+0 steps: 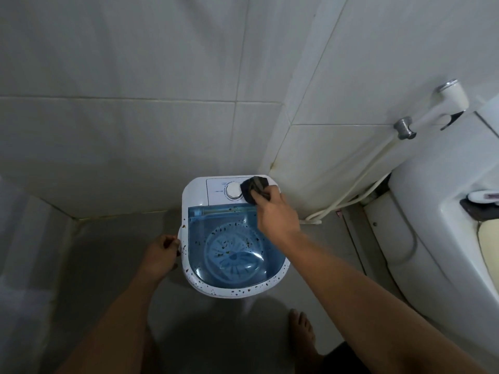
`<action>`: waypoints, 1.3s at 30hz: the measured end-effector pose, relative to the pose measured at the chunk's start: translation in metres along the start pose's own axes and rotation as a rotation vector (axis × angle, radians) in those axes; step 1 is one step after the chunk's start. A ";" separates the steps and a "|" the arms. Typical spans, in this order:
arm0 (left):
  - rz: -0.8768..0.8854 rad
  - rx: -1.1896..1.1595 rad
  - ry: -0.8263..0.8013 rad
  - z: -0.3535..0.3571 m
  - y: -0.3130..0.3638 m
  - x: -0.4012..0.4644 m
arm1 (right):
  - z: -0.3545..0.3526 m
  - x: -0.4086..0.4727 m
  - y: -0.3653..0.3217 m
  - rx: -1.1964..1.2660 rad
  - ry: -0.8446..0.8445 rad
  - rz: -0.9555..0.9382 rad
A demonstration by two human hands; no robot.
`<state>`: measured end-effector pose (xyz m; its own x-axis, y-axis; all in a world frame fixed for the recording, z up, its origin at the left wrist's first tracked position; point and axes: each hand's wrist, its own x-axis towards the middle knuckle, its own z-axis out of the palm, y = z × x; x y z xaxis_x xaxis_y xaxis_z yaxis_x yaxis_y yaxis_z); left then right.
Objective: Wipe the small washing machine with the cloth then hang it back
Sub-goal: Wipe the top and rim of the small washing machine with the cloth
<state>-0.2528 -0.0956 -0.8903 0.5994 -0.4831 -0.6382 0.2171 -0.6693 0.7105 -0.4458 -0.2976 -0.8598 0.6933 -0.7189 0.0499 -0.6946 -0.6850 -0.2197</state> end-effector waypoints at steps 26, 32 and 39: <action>-0.011 -0.037 -0.032 -0.002 -0.003 0.006 | -0.010 -0.019 0.003 -0.139 -0.110 -0.064; -0.036 -0.021 -0.024 -0.004 0.000 0.003 | -0.029 0.053 -0.008 -0.048 -0.144 0.202; -0.052 -0.046 -0.019 -0.003 0.005 0.000 | -0.018 0.060 -0.039 -0.031 -0.178 0.150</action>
<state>-0.2496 -0.0969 -0.8859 0.5719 -0.4596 -0.6795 0.2828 -0.6671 0.6892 -0.3801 -0.3163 -0.8308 0.6029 -0.7827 -0.1548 -0.7961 -0.5773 -0.1815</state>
